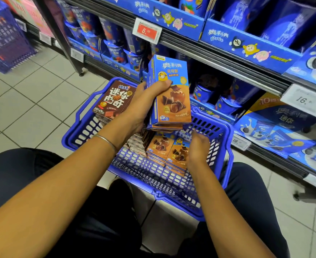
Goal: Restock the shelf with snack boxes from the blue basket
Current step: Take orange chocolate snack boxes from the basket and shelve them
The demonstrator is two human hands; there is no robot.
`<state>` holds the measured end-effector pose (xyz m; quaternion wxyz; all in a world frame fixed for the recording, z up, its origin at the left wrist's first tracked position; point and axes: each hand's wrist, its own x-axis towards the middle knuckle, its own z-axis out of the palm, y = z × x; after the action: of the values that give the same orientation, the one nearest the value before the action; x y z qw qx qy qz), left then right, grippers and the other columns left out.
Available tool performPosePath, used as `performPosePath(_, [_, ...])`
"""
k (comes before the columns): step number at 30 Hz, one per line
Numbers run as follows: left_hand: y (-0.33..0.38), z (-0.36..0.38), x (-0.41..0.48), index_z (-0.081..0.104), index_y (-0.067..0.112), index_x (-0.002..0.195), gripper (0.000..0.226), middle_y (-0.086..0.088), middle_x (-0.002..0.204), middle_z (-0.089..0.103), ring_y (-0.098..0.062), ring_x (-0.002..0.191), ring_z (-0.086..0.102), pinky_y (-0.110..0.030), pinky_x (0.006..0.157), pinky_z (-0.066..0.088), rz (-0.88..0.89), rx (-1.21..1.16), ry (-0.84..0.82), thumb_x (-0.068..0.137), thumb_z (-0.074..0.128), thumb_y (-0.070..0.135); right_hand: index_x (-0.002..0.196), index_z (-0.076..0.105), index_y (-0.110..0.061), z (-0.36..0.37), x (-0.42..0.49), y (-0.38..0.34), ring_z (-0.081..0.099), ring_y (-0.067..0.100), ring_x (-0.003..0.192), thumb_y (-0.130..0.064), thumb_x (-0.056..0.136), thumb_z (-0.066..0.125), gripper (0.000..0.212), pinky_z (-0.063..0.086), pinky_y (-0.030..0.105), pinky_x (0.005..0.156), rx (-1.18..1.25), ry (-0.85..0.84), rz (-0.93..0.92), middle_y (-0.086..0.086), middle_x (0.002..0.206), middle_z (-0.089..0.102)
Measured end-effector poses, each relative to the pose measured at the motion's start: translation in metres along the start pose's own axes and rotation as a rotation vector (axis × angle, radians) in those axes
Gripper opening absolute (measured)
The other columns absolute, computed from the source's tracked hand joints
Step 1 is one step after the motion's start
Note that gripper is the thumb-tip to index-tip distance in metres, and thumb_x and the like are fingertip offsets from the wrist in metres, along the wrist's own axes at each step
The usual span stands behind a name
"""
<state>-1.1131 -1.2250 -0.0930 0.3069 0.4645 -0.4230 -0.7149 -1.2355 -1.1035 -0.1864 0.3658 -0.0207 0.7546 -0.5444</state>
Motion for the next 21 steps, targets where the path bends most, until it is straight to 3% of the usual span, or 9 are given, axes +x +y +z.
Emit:
performPosePath(1, [0.0,-0.001,0.0,0.054,0.007,0.146,0.082,-0.013,0.116,0.08,-0.032,0.099,0.08,-0.037,0.076,0.064,0.0,-0.018,0.0,0.078,0.083,0.043,0.106,0.054,-0.017,-0.001,0.006,0.011,0.052,0.021,0.081,-0.033,0.1,0.058,0.018,0.041,0.034,0.066,-0.09,0.005,0.076,0.001,0.09,0.053])
performPosePath(3, [0.0,-0.003,0.004,0.057,0.007,0.144,0.08,-0.011,0.11,0.081,-0.029,0.092,0.081,-0.035,0.072,0.064,-0.003,-0.039,0.012,0.077,0.085,0.039,0.133,0.047,-0.008,-0.002,0.015,0.033,0.057,0.031,0.1,-0.031,0.097,0.061,0.045,0.044,0.041,0.079,-0.252,-0.005,0.24,0.01,0.114,0.056])
performPosePath(4, [0.001,-0.003,0.005,0.058,0.006,0.144,0.076,-0.01,0.107,0.082,-0.028,0.089,0.081,-0.032,0.068,0.064,-0.005,-0.038,0.019,0.08,0.085,0.037,0.131,0.047,-0.006,-0.003,0.017,0.04,0.056,0.032,0.102,-0.03,0.096,0.062,0.045,0.044,0.043,0.084,-0.266,-0.006,0.286,0.011,0.116,0.056])
performPosePath(6, [0.001,-0.003,0.005,0.057,0.006,0.144,0.07,-0.01,0.105,0.082,-0.027,0.088,0.082,-0.031,0.066,0.064,-0.014,-0.025,0.031,0.086,0.084,0.034,0.104,0.054,-0.007,-0.004,0.022,0.051,0.053,0.023,0.091,-0.024,0.097,0.062,0.021,0.041,0.041,0.086,-0.199,-0.045,0.359,0.005,0.094,0.058])
performPosePath(8, [0.0,-0.004,0.004,0.058,0.005,0.143,0.067,-0.009,0.103,0.083,-0.026,0.086,0.082,-0.03,0.065,0.063,-0.016,-0.01,0.039,0.088,0.083,0.033,0.078,0.054,-0.01,-0.002,0.025,0.058,0.049,0.014,0.075,-0.021,0.098,0.061,0.024,0.039,0.039,0.087,-0.182,-0.073,0.387,-0.006,0.075,0.051])
performPosePath(11, [0.001,-0.001,0.001,0.058,0.006,0.144,0.064,-0.01,0.107,0.082,-0.027,0.089,0.081,-0.031,0.067,0.064,-0.01,-0.002,0.015,0.091,0.082,0.033,0.089,0.057,-0.008,0.004,0.024,0.06,0.052,0.018,0.07,-0.025,0.093,0.066,0.02,0.047,0.042,0.086,-0.229,-0.013,0.336,0.0,0.08,0.056])
performPosePath(14, [0.001,0.003,0.0,0.051,0.007,0.149,0.07,-0.012,0.115,0.08,-0.031,0.097,0.08,-0.036,0.075,0.065,-0.023,0.022,-0.021,0.092,0.08,0.036,0.113,0.047,-0.005,0.007,0.024,0.063,0.057,0.022,0.076,-0.027,0.088,0.073,0.042,0.051,0.042,0.081,-0.216,0.081,0.279,0.007,0.097,0.058])
performPosePath(18, [-0.001,0.007,-0.001,0.046,0.006,0.151,0.073,-0.015,0.123,0.077,-0.035,0.105,0.078,-0.044,0.085,0.065,-0.037,0.029,-0.075,0.094,0.078,0.037,0.117,0.04,-0.009,0.003,0.023,0.066,0.05,0.009,0.066,-0.015,0.087,0.075,0.046,0.04,0.025,0.059,-0.139,0.146,0.155,0.004,0.096,0.054])
performPosePath(21, [-0.001,0.009,0.003,0.047,0.006,0.151,0.071,-0.016,0.124,0.076,-0.036,0.108,0.077,-0.049,0.092,0.064,-0.041,0.035,-0.1,0.094,0.077,0.038,0.115,0.052,-0.012,-0.002,0.014,0.058,0.06,0.017,0.074,-0.009,0.087,0.069,0.033,0.045,0.027,0.06,0.021,0.109,0.022,0.007,0.098,0.062])
